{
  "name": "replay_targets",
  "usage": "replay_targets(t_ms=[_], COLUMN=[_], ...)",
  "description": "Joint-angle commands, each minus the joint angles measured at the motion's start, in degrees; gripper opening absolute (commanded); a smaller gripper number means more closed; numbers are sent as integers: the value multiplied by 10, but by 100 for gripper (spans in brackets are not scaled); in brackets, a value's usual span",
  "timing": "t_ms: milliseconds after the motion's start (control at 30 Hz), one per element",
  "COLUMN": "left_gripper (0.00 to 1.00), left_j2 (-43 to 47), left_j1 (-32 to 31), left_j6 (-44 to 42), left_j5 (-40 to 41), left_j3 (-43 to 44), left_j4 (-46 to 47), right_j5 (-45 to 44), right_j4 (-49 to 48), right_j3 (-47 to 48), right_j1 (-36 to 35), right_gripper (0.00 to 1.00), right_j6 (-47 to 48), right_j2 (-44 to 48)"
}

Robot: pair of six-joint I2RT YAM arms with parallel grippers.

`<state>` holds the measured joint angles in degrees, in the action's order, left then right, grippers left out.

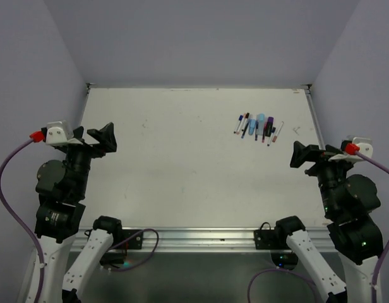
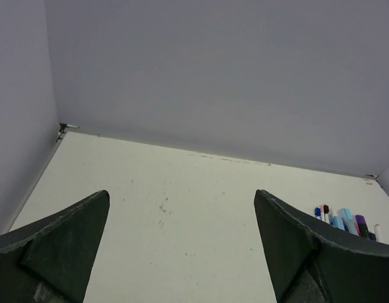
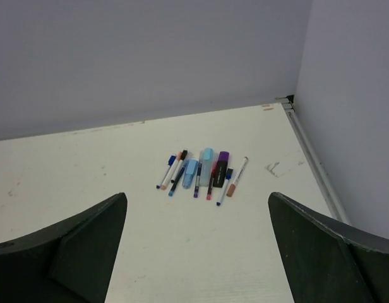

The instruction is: Open the pen caps

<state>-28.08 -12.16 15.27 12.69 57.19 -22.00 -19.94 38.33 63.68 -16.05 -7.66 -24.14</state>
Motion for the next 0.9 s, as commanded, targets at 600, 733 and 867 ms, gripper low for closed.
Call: replay_targets(t_ms=[600,733,867], left_gripper=[100,100,100], left_j2=[-147,-173,-193], left_j1=[-3,-4,-3], left_j6=[9,8,3], left_j5=[-99,-103,-94], left_j3=[-84,-118,-133], left_j4=[95,133,145], right_j5=[14,12,21], right_j4=[50,33,5], right_j3=[76,110,149], right_j1=[2,3,2], right_gripper=[99,95,80], right_j6=[-151,-190,-214], right_j2=[-392,-497,-606])
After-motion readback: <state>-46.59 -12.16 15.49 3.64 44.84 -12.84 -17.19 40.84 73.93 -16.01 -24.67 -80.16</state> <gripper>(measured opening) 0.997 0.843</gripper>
